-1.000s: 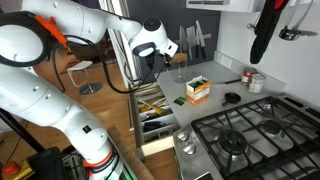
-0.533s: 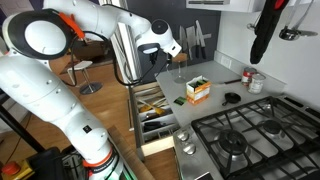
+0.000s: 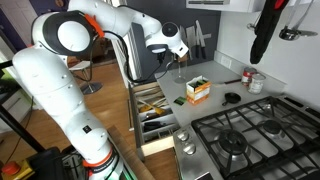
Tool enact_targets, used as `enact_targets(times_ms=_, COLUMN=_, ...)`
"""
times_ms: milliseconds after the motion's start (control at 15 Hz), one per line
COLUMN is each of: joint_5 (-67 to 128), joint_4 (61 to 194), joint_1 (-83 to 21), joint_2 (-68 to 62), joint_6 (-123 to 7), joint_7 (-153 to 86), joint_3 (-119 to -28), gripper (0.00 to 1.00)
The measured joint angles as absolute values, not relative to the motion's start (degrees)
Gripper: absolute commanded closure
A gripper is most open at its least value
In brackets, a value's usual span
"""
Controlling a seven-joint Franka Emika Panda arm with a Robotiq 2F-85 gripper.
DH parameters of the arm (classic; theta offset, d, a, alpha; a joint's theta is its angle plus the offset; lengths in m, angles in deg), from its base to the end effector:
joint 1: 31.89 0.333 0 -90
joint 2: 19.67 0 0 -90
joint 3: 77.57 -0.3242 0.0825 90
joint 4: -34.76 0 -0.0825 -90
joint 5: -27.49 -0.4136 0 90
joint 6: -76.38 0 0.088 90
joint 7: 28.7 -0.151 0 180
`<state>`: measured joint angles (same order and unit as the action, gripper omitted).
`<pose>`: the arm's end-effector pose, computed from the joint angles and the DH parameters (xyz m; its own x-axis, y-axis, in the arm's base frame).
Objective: Take the lid off of the glass bottle
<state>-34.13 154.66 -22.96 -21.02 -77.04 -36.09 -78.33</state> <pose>0.6259 0.0970 0.4551 0.6711 -0.7390 0.0591 -0.4243 -0.4482 -0.7868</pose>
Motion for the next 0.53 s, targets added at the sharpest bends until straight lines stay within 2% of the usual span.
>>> enact_targets(times_ms=133, joint_5=-34.60, joint_4=152.98, joint_1=-23.22, joint_2=-19.39, joint_6=-77.04, joint_7=-35.45, joint_3=-77.99, gripper=0.35)
enact_targets(times_ms=333, joint_5=-34.65, joint_4=151.35, joint_1=-23.71, joint_2=-17.51, joint_6=-77.04, joint_7=-35.00, joint_3=-77.55, gripper=0.24)
enact_targets(times_ms=533, joint_5=-34.65, joint_4=150.45, joint_1=-24.13, joint_2=-16.31, joint_6=-77.04, joint_7=-34.75, joint_3=-77.37, gripper=0.22)
